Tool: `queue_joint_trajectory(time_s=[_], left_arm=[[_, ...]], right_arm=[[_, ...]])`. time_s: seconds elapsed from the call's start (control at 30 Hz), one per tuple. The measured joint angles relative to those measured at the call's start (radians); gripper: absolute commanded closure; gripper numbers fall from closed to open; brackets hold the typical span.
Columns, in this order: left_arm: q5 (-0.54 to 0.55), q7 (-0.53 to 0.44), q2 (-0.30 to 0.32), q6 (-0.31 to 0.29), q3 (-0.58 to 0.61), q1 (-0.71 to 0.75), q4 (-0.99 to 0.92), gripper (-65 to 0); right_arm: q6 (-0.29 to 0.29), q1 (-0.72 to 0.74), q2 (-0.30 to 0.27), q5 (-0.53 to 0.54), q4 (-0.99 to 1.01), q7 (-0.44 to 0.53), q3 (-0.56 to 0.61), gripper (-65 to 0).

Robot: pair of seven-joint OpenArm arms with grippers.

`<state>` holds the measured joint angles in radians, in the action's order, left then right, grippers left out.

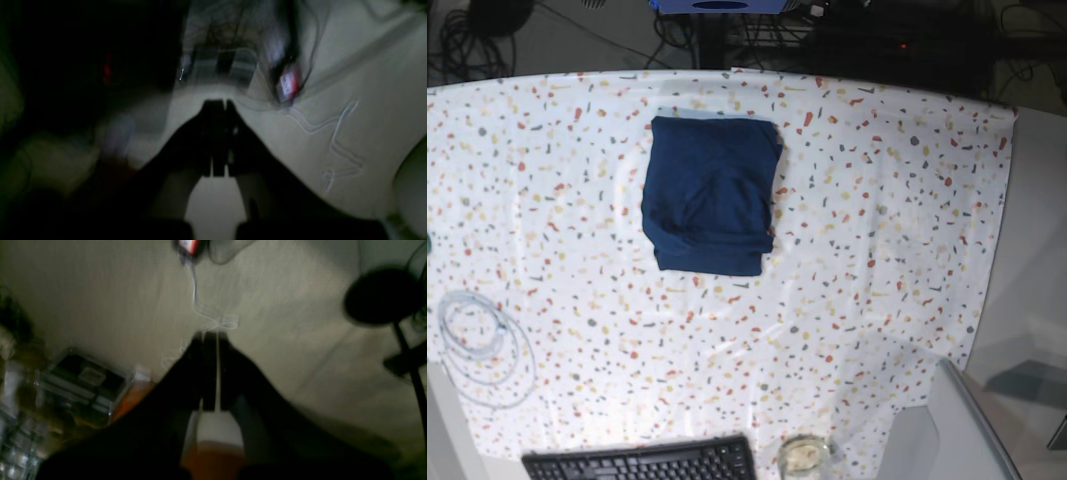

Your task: Layout the t-shirt on the table in an organized manner, then fold the t-shirt properly

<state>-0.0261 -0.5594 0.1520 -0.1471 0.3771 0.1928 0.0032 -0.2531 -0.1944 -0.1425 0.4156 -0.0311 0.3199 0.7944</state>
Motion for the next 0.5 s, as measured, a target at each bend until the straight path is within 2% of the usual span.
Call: queue_joint_trajectory(time_s=[0.03, 0.1, 0.2, 0.3, 0.4, 0.5], left_arm=[[-0.002, 0.007, -0.009, -0.002, 0.012, -0.017, 0.003, 0.0], [0.003, 0.056, 0.002, 0.0, 0.013, -0.025, 0.054, 0.0], [0.0, 0.111, 0.035, 0.006, 0.022, -0.009, 0.105, 0.0], [0.001, 0.126, 0.042, 0.01, 0.022, -0.004, 0.104, 0.0], [-0.002, 0.114, 0.025, 0.008, 0.024, -0.004, 0.108, 0.0], [-0.003, 0.107, 0.023, -0.001, 0.024, -0.003, 0.11, 0.0]], right_arm=[[0.002, 0.002, 0.011, -0.005, 0.032, 0.101, 0.0, -1.2], [0.002, -0.002, 0.018, 0.004, 0.029, 0.244, 0.0, -1.2], [0.001, 0.002, 0.028, -0.001, -0.02, 0.168, 0.0, -1.2], [0.001, 0.0, 0.054, 0.002, -0.084, 0.093, 0.0, -1.2], [0.001, 0.0, 0.084, -0.001, -0.094, 0.101, 0.0, -1.4], [-0.002, 0.003, 0.087, -0.001, -0.098, 0.098, 0.0, -1.4]])
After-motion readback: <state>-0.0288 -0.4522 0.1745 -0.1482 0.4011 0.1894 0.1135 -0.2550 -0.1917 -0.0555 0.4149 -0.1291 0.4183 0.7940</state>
